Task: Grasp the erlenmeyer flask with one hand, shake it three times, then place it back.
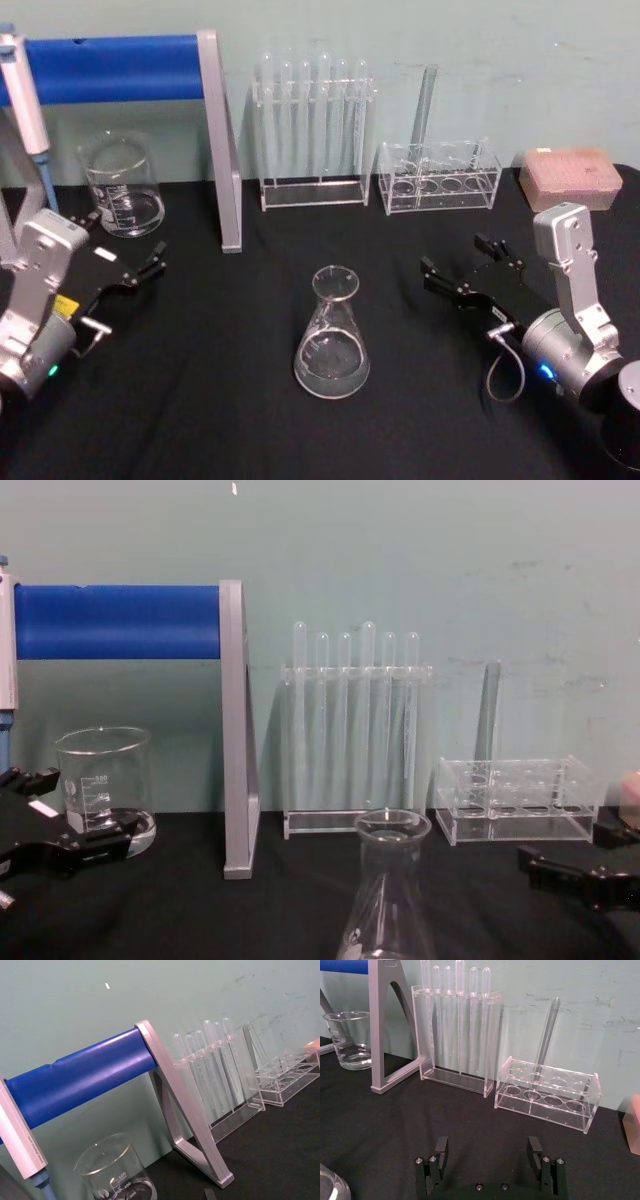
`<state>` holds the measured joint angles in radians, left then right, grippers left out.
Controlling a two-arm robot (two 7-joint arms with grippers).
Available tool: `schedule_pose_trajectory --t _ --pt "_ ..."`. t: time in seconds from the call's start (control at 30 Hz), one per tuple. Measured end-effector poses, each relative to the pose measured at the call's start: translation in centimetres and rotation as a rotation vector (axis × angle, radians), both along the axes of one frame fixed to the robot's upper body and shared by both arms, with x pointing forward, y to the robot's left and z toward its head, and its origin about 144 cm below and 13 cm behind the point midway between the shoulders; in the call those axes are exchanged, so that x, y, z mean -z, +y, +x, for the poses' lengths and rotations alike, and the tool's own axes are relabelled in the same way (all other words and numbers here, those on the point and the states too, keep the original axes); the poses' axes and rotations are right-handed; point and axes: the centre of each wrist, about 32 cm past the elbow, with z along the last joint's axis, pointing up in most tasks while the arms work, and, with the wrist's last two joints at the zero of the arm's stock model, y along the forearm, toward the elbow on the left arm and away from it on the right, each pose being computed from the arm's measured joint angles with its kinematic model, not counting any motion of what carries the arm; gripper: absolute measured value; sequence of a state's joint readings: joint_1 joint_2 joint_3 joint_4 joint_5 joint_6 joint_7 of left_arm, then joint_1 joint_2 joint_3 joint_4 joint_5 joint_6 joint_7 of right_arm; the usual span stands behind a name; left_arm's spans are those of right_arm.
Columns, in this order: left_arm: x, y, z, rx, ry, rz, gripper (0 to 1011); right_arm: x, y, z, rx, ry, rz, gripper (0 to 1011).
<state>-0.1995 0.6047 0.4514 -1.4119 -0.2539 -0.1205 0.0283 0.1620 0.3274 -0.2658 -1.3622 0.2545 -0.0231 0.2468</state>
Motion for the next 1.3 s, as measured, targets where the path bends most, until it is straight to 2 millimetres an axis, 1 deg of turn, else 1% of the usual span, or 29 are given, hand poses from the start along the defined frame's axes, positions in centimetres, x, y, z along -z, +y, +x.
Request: schedule_pose_trajectory --t 1.3 --pt "0.0 0.0 0.0 0.0 0.0 0.0 1001 -0.03 0.04 0.09 -0.003 -0.002 -0.002 1002"
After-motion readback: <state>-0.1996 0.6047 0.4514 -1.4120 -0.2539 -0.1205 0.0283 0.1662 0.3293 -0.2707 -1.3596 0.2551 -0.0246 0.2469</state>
